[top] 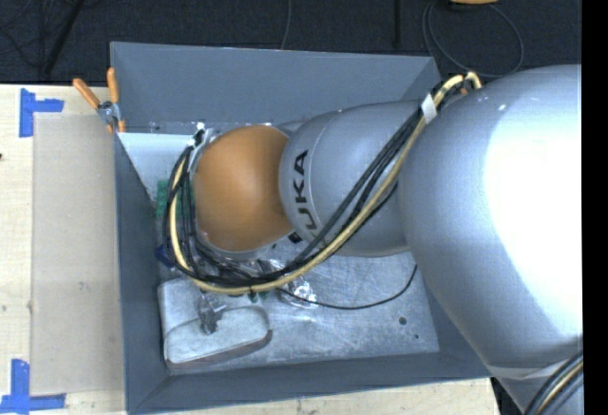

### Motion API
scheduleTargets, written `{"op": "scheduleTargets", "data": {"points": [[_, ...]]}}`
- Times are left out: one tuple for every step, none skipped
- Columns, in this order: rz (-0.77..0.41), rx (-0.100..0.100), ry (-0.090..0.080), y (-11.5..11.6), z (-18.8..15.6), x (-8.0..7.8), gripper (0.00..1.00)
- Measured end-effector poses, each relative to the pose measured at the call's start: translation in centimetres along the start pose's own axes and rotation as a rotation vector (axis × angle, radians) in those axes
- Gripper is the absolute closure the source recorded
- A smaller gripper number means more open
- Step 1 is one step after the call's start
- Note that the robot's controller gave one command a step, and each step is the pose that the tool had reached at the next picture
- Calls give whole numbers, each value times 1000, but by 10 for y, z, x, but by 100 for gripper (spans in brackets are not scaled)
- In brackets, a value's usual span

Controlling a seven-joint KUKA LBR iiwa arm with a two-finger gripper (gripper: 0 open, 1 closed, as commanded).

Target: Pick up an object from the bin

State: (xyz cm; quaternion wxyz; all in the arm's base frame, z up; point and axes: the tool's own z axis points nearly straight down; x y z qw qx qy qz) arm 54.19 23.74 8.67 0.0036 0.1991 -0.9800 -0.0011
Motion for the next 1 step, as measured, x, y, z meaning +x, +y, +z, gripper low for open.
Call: {"op": "scheduleTargets", "data": {"points": [[-25, 5, -16, -37, -116, -19, 100]]}}
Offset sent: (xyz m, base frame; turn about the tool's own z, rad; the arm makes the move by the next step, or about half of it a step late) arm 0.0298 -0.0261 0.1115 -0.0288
